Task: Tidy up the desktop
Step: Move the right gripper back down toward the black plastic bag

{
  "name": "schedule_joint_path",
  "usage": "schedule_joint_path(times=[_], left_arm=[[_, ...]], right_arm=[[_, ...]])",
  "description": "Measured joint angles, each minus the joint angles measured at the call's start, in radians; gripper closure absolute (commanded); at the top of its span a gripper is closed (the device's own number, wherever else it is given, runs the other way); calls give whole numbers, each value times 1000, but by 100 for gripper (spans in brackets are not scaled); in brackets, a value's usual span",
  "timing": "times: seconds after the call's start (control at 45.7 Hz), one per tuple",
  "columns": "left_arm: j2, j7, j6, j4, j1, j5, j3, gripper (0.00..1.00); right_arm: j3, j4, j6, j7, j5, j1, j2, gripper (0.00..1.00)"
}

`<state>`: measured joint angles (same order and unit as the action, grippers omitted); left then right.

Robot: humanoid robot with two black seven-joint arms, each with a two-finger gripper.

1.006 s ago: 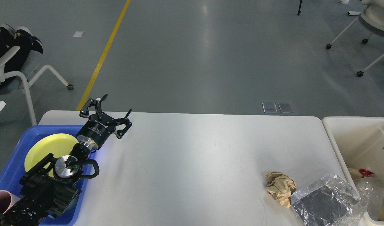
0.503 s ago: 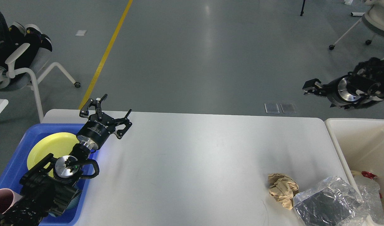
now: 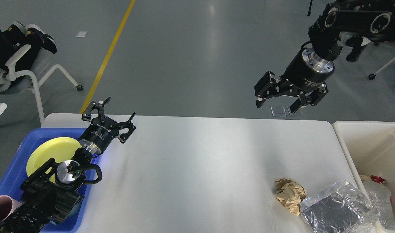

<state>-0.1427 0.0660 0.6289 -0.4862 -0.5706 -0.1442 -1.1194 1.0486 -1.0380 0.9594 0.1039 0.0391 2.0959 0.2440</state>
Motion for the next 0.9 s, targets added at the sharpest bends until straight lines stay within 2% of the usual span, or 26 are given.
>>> schedule_joint_path(times=[0.153,0.306,0.393,0.568,0.765,0.896], left_arm=[[0,0,0,0,0,0,0,4],[0,0,0,0,0,0,0,4],[0,0,0,0,0,0,0,4],[0,0,0,0,0,0,0,4],[0,0,0,0,0,0,0,4],[0,0,0,0,0,0,0,4]], right_arm=[[5,-36,1,0,23,67,2,0],[28,-34,1,0,28,46,7,0],[60,-27,-25,0,28,-64,22,0],[141,12,-187,2,16,-334,82,0],[157,40,-258,2,19,-518,155,0],[144,56,-365,2,27,-627,175,0]])
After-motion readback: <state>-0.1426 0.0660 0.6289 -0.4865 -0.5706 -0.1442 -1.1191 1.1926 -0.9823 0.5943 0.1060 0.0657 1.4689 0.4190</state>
